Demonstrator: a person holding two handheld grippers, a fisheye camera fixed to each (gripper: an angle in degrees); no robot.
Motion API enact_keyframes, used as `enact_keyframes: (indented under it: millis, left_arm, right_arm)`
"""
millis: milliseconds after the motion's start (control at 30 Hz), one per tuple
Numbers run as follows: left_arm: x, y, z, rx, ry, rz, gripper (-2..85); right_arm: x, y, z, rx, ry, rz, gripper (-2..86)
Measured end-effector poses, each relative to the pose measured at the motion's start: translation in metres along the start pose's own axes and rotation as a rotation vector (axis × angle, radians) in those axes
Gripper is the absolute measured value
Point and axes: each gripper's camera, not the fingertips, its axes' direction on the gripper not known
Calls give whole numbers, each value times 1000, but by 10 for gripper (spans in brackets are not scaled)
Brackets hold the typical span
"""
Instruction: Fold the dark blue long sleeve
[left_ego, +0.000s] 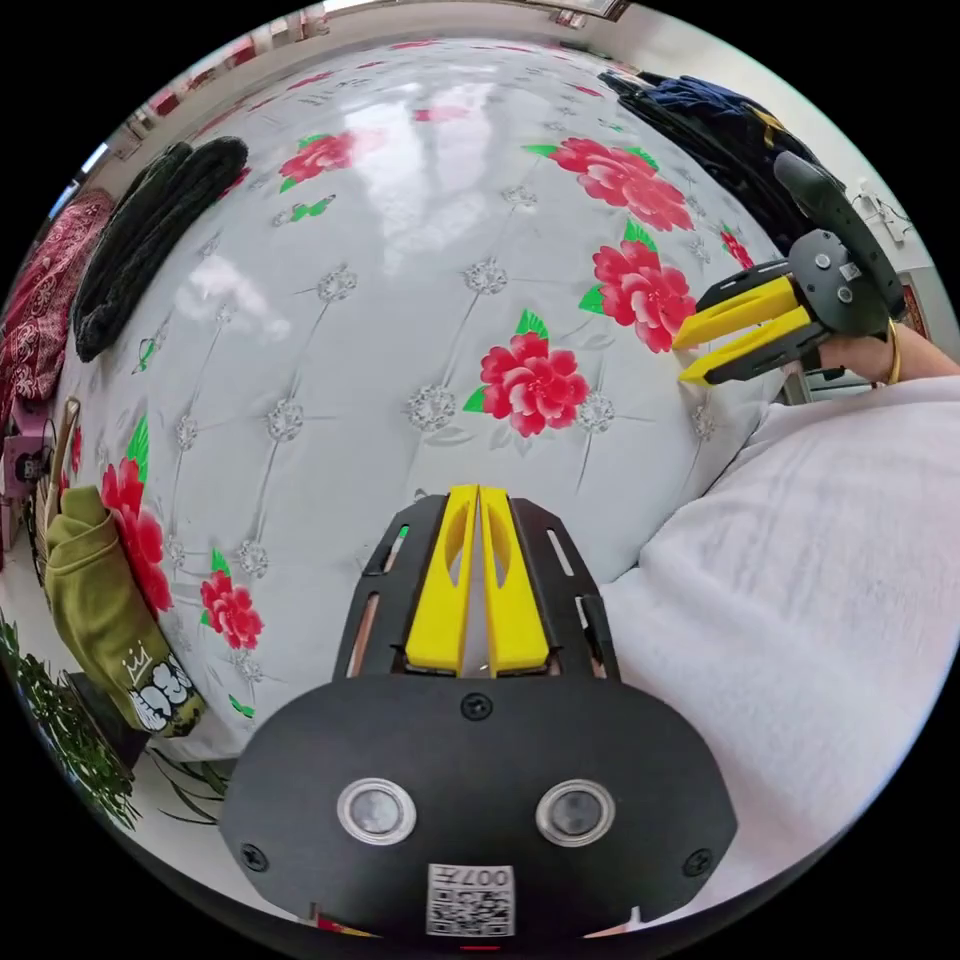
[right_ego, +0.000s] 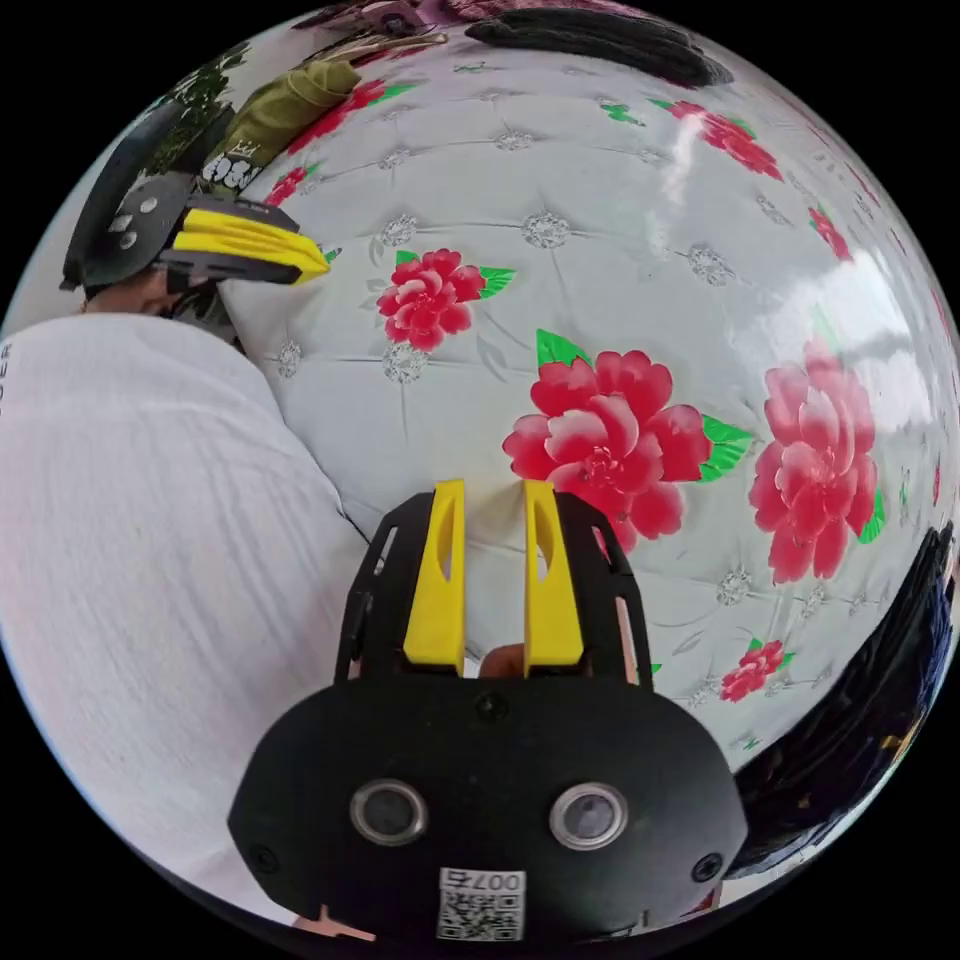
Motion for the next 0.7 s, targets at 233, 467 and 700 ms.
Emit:
enact_keyframes:
  millis: [233,467,700]
  left_arm:
    - [61,-24,39,-49,-179,-114,-10]
    - [74,-44,67,-122,-247,-188,-10]
    - [76,-60,91,-203,-296,-329,-9]
  right_arm:
    - [90,66,-67,333,-202,270,101]
    - [270,285,-206,687,252,869,105]
    - [404,458,-357,715,678,1174,108]
